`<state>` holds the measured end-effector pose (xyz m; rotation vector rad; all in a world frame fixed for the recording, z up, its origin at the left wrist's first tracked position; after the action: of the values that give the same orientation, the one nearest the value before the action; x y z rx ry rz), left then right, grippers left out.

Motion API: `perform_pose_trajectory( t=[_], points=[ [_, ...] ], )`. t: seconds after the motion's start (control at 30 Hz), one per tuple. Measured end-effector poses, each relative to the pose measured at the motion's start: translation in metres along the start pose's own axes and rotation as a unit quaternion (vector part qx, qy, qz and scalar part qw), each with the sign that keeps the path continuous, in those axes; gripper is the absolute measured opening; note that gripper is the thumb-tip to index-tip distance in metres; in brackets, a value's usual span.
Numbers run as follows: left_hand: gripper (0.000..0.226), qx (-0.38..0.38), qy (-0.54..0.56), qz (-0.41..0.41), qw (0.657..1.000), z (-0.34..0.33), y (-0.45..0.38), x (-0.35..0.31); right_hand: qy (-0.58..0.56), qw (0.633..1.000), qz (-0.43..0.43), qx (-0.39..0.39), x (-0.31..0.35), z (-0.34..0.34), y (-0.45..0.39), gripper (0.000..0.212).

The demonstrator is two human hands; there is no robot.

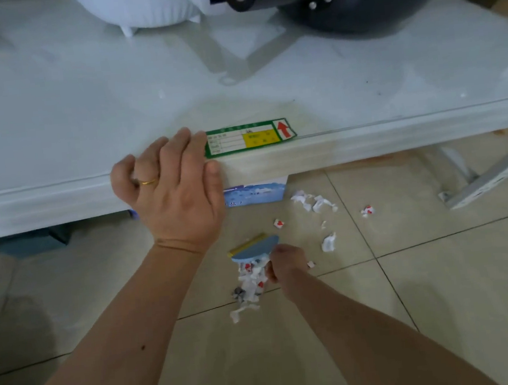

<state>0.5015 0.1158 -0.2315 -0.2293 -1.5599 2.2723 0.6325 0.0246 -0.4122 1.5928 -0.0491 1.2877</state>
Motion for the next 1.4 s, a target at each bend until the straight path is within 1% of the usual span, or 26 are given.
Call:
perform_pose_trajectory(
  t=[0.1,0.17,0.2,0.27,0.33,0.4,0.47,0.5,0.57,0.67,0.77,0.97,1.17,1.3,1.4],
  points=[
    [0.033,0.025,0.036,0.01,0.999,0.006,-0.002,-0.009,-0.085,0.996,0.024,0.017,0.003,0.004,0.005,0.025],
    [0.034,0.04,0.056,-0.006,0.998,0.013,-0.005,-0.029,-0.102,0.993,0.05,0.035,0.011,0.007,0.01,0.02],
    [0.034,0.047,0.064,-0.015,0.997,0.016,-0.007,-0.042,-0.087,0.993,0.066,0.049,0.015,0.009,0.011,0.015],
    [0.035,0.056,0.073,-0.035,0.995,0.02,-0.016,-0.065,-0.03,0.992,0.102,0.067,0.027,0.018,0.012,0.019],
    [0.036,0.053,0.068,-0.053,0.995,0.019,-0.025,-0.085,0.014,0.989,0.134,0.064,0.037,0.03,0.006,0.022],
    [0.036,0.048,0.044,-0.058,0.996,0.015,-0.03,-0.098,0.015,0.986,0.155,0.058,0.049,0.045,0.0,0.022],
    [0.035,0.049,0.018,-0.056,0.997,0.01,-0.029,-0.104,0.001,0.985,0.164,0.046,0.056,0.059,-0.011,0.02],
    [0.035,0.049,0.012,-0.057,0.997,0.007,-0.027,-0.105,0.012,0.985,0.17,0.036,0.059,0.066,-0.018,0.022],
    [0.034,0.041,0.014,-0.059,0.997,0.001,-0.022,-0.103,0.084,0.977,0.196,0.006,0.064,0.079,-0.03,0.032],
    [0.032,0.013,0.021,-0.061,0.998,-0.003,-0.017,-0.104,0.182,0.957,0.221,-0.049,0.074,0.093,-0.044,0.037],
    [0.033,-0.023,0.017,-0.05,0.998,-0.005,-0.016,-0.109,0.218,0.947,0.221,-0.081,0.082,0.096,-0.063,0.038],
    [0.038,-0.059,-0.003,-0.046,0.997,-0.009,-0.015,-0.11,0.188,0.957,0.193,-0.104,0.088,0.079,-0.096,0.036],
    [0.04,-0.061,0.002,-0.049,0.997,-0.009,-0.015,-0.111,0.266,0.949,0.155,-0.074,0.079,0.063,-0.099,0.04],
    [0.04,-0.037,0.003,-0.047,0.998,-0.008,-0.014,-0.11,0.31,0.939,0.141,-0.049,0.051,0.06,-0.069,0.038],
    [0.039,-0.023,0.002,-0.046,0.999,-0.006,-0.014,-0.111,0.316,0.936,0.156,-0.025,0.026,0.056,-0.036,0.037]
  ],
)
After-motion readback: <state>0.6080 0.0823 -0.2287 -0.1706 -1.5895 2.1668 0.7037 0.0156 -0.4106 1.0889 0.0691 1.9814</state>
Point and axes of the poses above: each hand's wrist, its own y-axis away from the middle knuckle, its own z-axis out of the back of the hand, x = y × z, the point moved 3 cm from there along -y, towards the middle knuckle, and after that the axes turned 14 degrees about -y, right-handed, at the moved point
